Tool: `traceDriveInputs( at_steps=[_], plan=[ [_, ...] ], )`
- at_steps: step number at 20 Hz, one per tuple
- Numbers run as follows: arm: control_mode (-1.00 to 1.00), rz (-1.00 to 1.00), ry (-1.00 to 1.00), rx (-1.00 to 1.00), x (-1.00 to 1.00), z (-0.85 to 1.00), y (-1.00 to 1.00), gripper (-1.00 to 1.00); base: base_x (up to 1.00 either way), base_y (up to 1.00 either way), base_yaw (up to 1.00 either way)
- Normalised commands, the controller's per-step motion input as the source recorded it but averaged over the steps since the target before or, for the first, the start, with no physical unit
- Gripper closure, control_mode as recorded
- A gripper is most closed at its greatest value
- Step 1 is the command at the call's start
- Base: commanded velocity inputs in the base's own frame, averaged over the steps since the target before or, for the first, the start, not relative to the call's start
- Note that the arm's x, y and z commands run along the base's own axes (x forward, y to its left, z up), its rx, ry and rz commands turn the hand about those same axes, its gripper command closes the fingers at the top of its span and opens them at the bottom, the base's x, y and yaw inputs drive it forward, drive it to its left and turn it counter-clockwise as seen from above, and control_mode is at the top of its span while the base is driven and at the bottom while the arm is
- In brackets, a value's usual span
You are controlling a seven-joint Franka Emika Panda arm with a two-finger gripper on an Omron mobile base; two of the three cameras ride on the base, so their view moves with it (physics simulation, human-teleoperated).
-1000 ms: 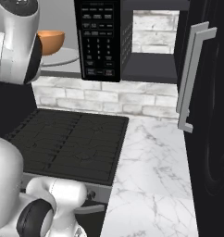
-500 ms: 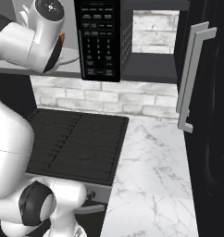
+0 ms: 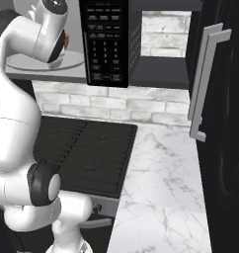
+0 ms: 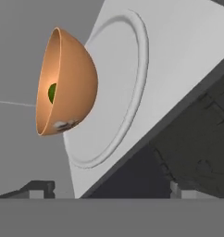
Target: The microwave is finished heating the steak and lime. Take the bowl containing the food and place it on the dining counter.
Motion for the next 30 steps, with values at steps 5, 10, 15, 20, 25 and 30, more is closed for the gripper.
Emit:
traceDriveInputs(
  at_steps=[5,10,15,20,25,30],
  plan=[
    [-1.00,-0.02,0.01,0.00,0.81,0.00,0.28,-1.00,0.00,0.00,0.00],
    [-1.00,-0.01,0.00,0.00,0.79,0.00,0.27,-1.00,0.00,0.00,0.00],
    [-1.00,-0.01,0.01,0.00,0.74,0.00,0.28,-1.00,0.00,0.00,0.00],
    [-1.00,-0.02,0.00,0.00,0.80,-0.03,0.25,-1.00,0.00,0.00,0.00],
    [-1.00,0.00,0.02,0.00,0.42,-0.09,0.07,-1.00,0.00,0.00,0.00],
    [-1.00,0.00,0.05,-0.03,0.02,-0.40,0.03,1.00,0.00,0.00,0.00]
  ],
)
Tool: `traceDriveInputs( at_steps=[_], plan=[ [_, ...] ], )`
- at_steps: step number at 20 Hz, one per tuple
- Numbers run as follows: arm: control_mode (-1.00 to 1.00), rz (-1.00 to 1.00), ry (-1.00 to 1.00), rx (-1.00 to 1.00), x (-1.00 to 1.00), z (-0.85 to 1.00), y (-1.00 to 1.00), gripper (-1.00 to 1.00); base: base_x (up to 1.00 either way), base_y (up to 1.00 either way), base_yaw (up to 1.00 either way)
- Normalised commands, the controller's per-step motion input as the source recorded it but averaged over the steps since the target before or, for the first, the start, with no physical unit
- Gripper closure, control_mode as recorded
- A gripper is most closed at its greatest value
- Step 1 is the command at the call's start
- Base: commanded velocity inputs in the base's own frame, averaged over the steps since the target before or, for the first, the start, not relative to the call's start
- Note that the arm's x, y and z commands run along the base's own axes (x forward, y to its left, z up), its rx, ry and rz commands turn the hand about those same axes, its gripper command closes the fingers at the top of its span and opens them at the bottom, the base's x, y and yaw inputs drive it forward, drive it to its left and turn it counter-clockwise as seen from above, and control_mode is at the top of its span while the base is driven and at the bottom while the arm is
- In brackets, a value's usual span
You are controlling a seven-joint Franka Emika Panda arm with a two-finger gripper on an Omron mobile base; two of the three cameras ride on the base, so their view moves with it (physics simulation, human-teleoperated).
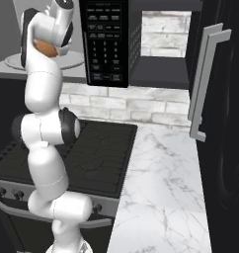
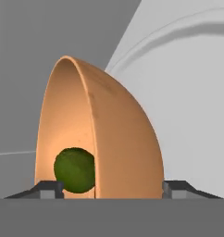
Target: The microwave is finished heating the steak and lime. Take the bowl containing the food and place it on the dining counter.
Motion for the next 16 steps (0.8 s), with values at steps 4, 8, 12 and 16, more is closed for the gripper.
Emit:
traceDriveInputs(
  at_steps=[4,8,12,16],
  plan=[
    [-1.00,0.00,0.01,0.00,0.18,-0.31,0.01,1.00,0.00,0.00,0.00],
    [-1.00,0.00,0.00,0.00,0.25,-0.16,0.07,1.00,0.00,0.00,0.00],
    [-1.00,0.00,0.00,0.00,0.03,-0.15,0.02,1.00,0.00,0.00,0.00],
    [-1.00,0.00,0.00,0.00,-0.04,-0.09,0.00,1.00,0.00,0.00,0.00]
  ],
)
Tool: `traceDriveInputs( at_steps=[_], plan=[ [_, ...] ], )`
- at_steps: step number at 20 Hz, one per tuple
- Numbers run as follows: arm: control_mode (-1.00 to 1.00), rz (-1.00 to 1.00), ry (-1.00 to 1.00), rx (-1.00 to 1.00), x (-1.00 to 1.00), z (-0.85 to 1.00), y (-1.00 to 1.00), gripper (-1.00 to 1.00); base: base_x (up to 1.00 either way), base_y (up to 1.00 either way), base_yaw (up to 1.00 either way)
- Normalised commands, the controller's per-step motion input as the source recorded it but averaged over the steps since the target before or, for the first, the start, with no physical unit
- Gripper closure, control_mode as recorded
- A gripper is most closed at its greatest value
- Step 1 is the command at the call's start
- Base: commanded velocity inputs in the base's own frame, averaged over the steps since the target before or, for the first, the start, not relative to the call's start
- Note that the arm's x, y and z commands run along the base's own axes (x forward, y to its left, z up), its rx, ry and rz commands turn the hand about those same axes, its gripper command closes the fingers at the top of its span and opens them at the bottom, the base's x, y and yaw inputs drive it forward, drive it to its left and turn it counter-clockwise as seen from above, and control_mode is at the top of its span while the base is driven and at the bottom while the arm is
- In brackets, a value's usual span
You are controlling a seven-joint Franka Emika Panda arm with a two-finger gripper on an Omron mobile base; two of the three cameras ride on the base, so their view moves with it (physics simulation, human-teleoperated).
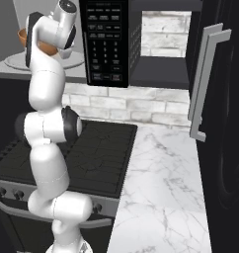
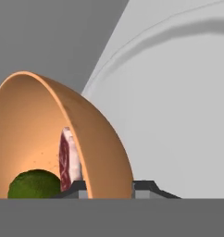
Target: The microwave is finished heating the steak and lime. Take the bowl containing the food and place it on the dining counter.
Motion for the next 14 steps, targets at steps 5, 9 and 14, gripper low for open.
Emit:
traceDriveInputs(
  at_steps=[5,9,14],
  plan=[
    [-1.00,0.00,0.00,0.00,-0.13,-0.01,0.06,1.00,0.00,0.00,0.00],
    [-1.00,0.00,-0.01,0.00,-0.42,0.00,0.13,1.00,0.00,0.00,0.00],
    [-1.00,0.00,-0.14,0.00,-0.94,0.00,0.01,1.00,0.00,0.00,0.00]
  ],
)
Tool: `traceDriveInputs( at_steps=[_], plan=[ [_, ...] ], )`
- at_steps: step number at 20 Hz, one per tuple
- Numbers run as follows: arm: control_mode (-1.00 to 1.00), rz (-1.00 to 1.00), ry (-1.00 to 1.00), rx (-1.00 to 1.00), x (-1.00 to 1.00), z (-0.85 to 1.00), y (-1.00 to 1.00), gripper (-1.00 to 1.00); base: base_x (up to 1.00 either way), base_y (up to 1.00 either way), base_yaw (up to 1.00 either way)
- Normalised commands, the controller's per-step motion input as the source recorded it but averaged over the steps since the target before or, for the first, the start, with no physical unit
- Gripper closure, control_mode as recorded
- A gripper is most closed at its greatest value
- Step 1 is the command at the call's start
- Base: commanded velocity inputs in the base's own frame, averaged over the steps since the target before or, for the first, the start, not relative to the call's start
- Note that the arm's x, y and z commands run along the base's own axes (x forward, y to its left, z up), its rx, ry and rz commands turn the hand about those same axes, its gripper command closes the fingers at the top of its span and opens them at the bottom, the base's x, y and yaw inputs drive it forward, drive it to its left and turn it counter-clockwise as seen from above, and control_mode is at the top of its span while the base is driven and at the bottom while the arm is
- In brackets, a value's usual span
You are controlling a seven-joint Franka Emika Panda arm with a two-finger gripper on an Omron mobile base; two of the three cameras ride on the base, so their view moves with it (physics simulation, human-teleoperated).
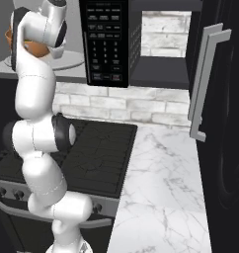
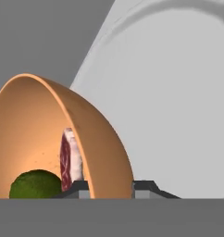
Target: The microwave is finished heating the steak and lime. Take the bowl containing the food and place it on the dining counter.
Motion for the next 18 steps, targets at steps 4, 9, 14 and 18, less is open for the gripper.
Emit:
traceDriveInputs(
  at_steps=[4,9,14,18],
  plan=[
    [-1.00,0.00,-0.21,0.01,-1.00,-0.01,-0.01,1.00,0.00,0.00,0.00],
    [-1.00,0.00,-0.23,0.04,-1.00,-0.03,-0.11,1.00,0.00,0.00,0.00],
    [-1.00,-0.01,-0.20,0.08,-1.00,0.02,-0.58,1.00,0.00,0.00,0.00],
    [-1.00,-0.04,-0.02,0.02,-1.00,0.04,-0.97,1.00,0.00,0.00,0.00]
  ],
)
